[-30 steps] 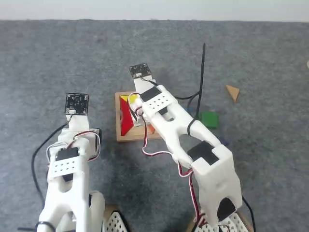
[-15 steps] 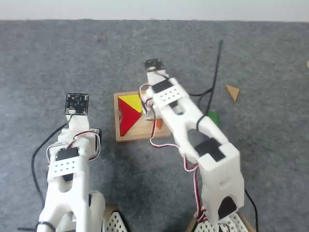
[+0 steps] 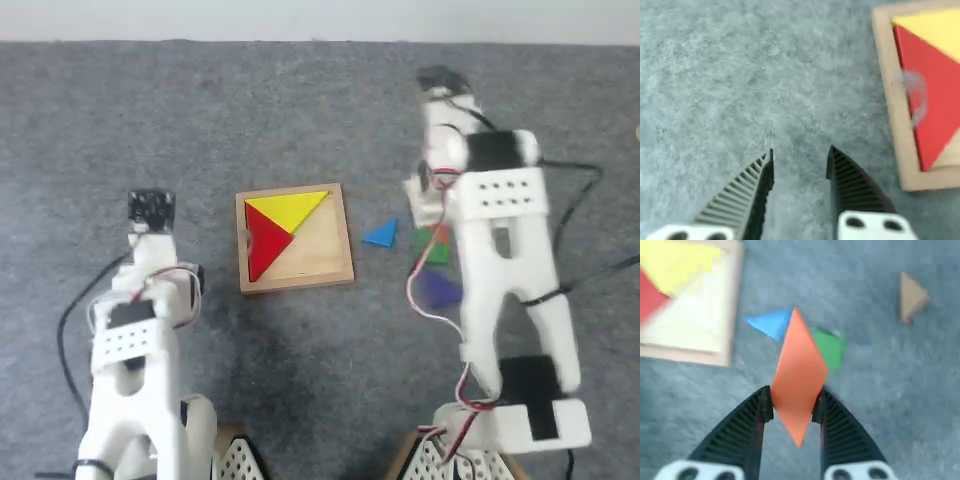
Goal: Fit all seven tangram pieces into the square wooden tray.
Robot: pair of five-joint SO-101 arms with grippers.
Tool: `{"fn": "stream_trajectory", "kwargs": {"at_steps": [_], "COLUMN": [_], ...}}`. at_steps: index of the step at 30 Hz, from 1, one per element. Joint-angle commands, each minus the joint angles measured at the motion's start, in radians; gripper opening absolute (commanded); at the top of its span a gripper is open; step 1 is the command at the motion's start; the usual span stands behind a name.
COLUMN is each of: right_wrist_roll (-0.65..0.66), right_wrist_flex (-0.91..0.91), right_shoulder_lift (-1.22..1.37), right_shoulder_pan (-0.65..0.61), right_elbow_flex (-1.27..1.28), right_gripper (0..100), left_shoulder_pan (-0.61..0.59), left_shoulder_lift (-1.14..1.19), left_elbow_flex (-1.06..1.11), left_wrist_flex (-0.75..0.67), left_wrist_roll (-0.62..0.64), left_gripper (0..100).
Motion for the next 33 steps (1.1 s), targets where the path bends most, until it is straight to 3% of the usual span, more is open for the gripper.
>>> {"fn": "stream_trajectory", "kwargs": {"at_steps": [1,3,5,11,18,23,30,33], "right_wrist_roll": [0.060,0.071,0.072,0.114,0.127,0.184,0.198,0.239], "right_wrist_flex": [-0.114,-0.209,-0.295,-0.464,-0.496,-0.565,-0.530,-0.447], "right_shoulder_lift": [-0.084,-0.117,-0.159,-0.223,-0.222,-0.189,-0.004,-0.016], "right_shoulder_pan": [0.059,0.068,0.068,0.071,0.068,0.071,0.094,0.002], "right_elbow_flex": [0.157,0.264,0.364,0.552,0.562,0.555,0.450,0.491], "right_gripper": [0.8,0.8,0.8,0.8,0.8,0.8,0.8,0.8], "left_shoulder_pan": [0.034,0.074,0.087,0.180,0.290,0.296,0.324,0.324], "left_shoulder_lift": [-0.031,-0.032,-0.048,-0.359,-0.766,-0.970,-1.085,-1.086], "left_elbow_flex": [-0.292,-0.415,-0.456,-0.251,0.154,0.421,0.426,0.426], "left_wrist_flex": [0.453,0.617,0.632,0.482,0.244,0.064,0.215,0.215], "left_wrist_roll": [-0.008,-0.008,0.023,0.098,0.121,0.137,0.141,0.141], "left_gripper": [17,17,17,17,17,17,17,17]}}
